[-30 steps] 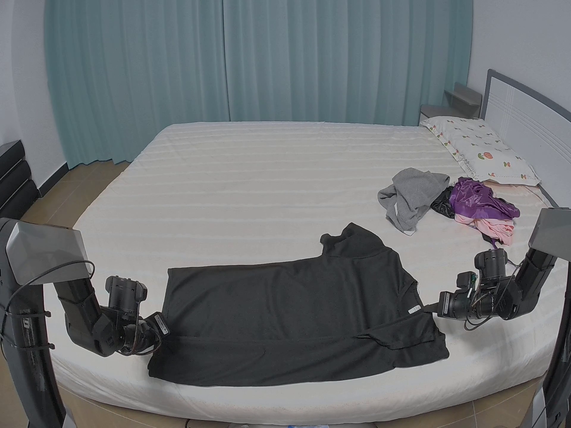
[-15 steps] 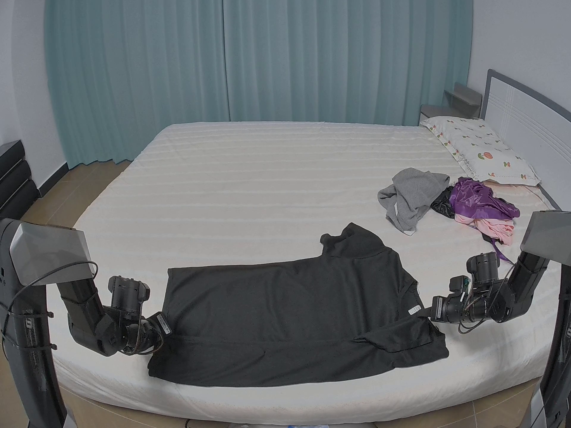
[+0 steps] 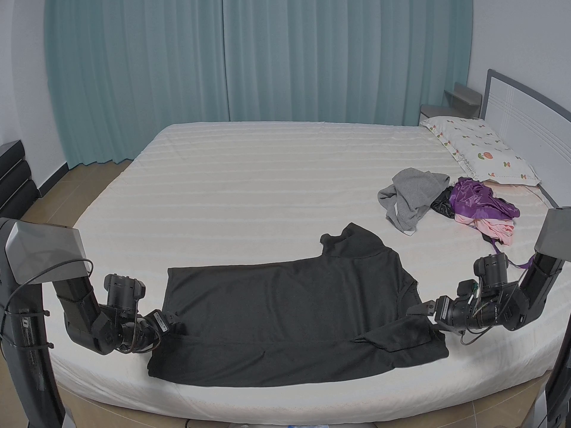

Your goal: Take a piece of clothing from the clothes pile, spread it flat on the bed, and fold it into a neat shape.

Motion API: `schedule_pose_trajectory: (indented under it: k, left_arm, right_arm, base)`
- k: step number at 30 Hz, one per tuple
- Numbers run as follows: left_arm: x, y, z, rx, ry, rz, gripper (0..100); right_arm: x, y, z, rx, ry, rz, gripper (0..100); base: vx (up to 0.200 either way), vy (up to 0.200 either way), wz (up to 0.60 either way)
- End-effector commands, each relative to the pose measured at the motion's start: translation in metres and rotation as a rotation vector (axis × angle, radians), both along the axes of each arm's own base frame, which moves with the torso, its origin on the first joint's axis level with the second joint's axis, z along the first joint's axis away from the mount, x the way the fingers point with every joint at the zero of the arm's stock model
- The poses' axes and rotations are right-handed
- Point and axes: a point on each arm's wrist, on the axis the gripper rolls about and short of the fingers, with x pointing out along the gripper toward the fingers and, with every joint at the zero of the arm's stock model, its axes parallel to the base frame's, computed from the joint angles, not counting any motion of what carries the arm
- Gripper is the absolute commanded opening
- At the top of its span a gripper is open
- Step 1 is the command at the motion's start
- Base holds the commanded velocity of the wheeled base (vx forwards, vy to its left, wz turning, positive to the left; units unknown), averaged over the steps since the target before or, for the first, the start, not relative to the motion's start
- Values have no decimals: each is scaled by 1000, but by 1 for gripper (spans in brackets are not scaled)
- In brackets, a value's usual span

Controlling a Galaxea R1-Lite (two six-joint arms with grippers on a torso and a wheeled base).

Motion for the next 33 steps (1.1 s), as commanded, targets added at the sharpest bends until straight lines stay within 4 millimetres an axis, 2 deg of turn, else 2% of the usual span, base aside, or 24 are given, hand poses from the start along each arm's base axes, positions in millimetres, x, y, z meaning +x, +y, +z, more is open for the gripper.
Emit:
schedule_pose_trajectory:
  k: [1,7,9,10,12,17,29,33]
  left_arm:
    - [-5,8,11,-41,-26,8,100]
    - [-6,10,14,-116,-108,43,100]
    - [-6,10,14,-118,-109,45,100]
    - [-5,9,13,-127,-121,51,100]
    - [-6,8,10,-128,-111,45,100]
    - [-3,8,10,-130,-117,48,100]
    - [-3,7,9,-129,-114,49,100]
    - [-3,7,9,-129,-114,49,100]
  right_arm:
    - [-34,19,15,32,31,-22,100]
    - [-43,42,-11,-19,71,-166,100]
    - [-43,43,-11,-21,69,-167,100]
    - [-39,46,-21,-41,31,-202,100]
    - [-37,47,-25,-34,26,-236,100]
    - [-34,47,-26,19,42,-297,100]
    - [-22,51,-28,39,22,-309,100]
    - [-12,52,-23,58,-30,-323,100]
  base:
    - [0,0,0]
    - [0,0,0]
    - [0,0,0]
    - [0,0,0]
    - [0,0,0]
    - [-120,0,0]
    - [0,0,0]
    - [0,0,0]
